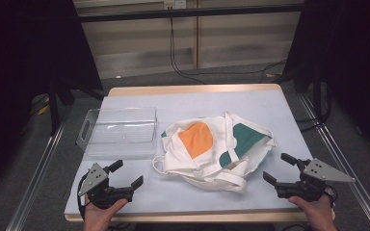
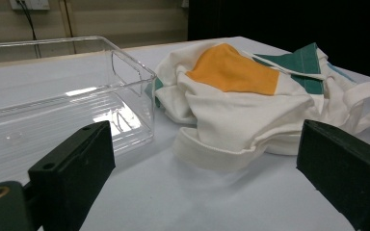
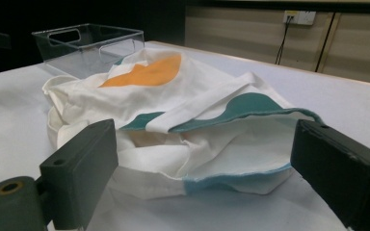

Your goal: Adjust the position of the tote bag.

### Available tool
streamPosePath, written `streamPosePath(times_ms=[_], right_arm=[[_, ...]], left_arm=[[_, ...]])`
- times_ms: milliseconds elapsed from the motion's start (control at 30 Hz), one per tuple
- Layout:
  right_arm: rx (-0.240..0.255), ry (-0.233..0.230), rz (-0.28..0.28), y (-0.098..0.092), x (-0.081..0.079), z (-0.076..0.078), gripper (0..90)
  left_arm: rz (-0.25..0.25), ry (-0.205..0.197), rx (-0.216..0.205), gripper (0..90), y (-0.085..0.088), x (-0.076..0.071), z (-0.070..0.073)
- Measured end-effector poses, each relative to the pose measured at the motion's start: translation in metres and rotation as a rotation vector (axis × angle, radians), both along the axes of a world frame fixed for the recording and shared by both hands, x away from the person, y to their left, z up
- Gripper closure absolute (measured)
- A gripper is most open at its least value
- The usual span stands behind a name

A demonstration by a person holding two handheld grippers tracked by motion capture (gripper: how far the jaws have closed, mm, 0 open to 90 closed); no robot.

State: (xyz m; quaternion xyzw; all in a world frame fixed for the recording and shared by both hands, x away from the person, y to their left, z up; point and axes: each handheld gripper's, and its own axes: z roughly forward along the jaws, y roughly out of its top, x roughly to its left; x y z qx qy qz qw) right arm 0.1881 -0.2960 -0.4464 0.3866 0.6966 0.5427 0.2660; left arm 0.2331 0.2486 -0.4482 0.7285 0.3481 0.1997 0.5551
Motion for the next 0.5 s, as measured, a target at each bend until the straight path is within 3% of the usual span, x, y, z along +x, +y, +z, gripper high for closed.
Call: streamPosePath(times_ms=[167,300,500], right_arm=[[-0.012,0.014,0.02,0.003,-0.0003,-0.0005,13.6],[-0.005,0.032,0.033,-0.0024,0.0033,-0.0013,20.8],[-0.012,0.028,0.039,-0.0026,0.0043,-0.0012,23.9]], left_arm=[[-0.02,0.012,0.02,7.5,-0.0021,0.0002,-0.0004],[-0.018,-0.001,0.024,8.9,-0.0022,-0.0009,0.0029],[-0.029,0.025,0.035,11.9,-0.0044,0.0012,0.0022]])
